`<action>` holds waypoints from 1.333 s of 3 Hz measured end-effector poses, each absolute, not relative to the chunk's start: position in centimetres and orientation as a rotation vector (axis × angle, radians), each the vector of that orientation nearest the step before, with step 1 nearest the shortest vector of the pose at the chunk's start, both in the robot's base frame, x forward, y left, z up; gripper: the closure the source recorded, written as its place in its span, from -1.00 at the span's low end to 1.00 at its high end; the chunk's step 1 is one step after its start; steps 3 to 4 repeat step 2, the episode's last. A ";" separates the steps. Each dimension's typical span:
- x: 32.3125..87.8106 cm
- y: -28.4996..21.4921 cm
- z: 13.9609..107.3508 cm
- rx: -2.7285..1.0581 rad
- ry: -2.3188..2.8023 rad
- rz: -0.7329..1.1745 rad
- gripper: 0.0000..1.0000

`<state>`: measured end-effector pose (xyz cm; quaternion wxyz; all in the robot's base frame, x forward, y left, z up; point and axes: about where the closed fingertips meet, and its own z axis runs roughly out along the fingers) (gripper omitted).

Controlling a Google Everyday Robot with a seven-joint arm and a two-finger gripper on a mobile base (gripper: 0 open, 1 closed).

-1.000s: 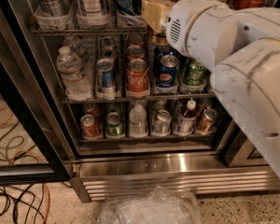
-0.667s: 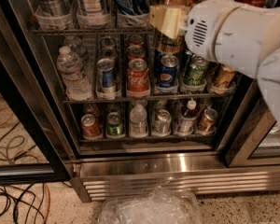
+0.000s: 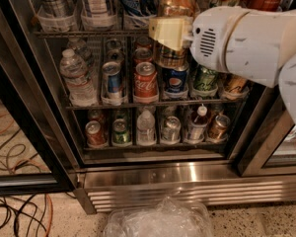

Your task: Pick orange can from top shelf of fridge

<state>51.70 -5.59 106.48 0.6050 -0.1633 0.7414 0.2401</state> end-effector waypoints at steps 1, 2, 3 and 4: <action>50.7 -5.0 105.3 -0.402 1.755 0.582 1.00; 48.0 -4.5 103.5 -0.391 1.786 0.687 1.00; 48.0 -4.5 103.5 -0.391 1.786 0.687 1.00; 48.0 -4.5 103.5 -0.391 1.786 0.687 1.00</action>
Offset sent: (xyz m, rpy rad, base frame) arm -0.0883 0.0175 -0.0707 0.1820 0.2246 0.1823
